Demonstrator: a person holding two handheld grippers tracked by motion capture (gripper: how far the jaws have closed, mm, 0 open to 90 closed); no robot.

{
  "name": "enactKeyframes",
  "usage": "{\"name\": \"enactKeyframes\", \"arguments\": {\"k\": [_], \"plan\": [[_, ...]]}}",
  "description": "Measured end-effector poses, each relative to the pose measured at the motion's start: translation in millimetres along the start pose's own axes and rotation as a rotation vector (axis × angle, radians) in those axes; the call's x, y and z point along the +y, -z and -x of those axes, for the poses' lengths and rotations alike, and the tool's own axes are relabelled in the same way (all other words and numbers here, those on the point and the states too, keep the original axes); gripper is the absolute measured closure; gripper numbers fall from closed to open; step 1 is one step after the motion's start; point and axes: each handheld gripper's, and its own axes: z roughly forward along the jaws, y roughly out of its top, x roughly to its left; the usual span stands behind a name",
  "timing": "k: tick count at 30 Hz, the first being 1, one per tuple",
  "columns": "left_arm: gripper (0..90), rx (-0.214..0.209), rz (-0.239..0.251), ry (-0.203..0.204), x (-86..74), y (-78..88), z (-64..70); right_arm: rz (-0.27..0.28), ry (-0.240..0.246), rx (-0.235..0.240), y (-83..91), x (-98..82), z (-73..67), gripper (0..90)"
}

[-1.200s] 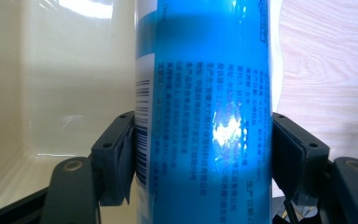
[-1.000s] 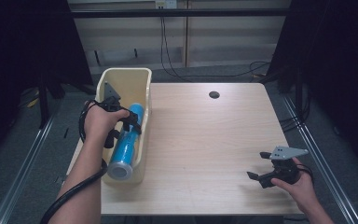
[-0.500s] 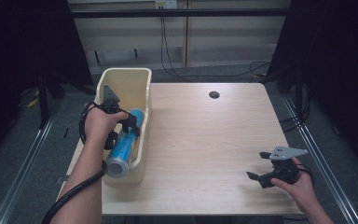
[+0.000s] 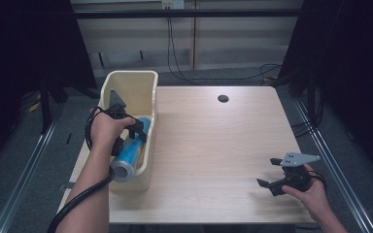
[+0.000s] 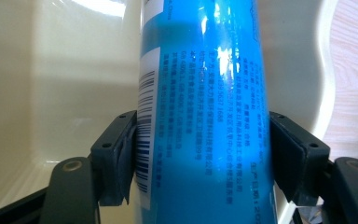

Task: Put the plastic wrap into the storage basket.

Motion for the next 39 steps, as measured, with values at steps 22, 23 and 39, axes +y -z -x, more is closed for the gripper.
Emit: {"name": "enactKeyframes", "arguments": {"k": [22,23,39], "plan": [[32.2,-0.03,0.008,0.014,5.0,2.6,-5.8,-0.004,0.004,0.005,-1.6,-0.1,-0.8,5.2],[34.2,-0.034,0.025,0.021,4.6,6.0,-4.5,-0.005,0.002,0.006,-1.7,-0.1,-0.9,5.2],[26.5,-0.086,0.103,-0.083,-2.6,38.9,17.3,-0.002,0.011,0.002,-0.3,0.8,-1.4,5.2]]}}
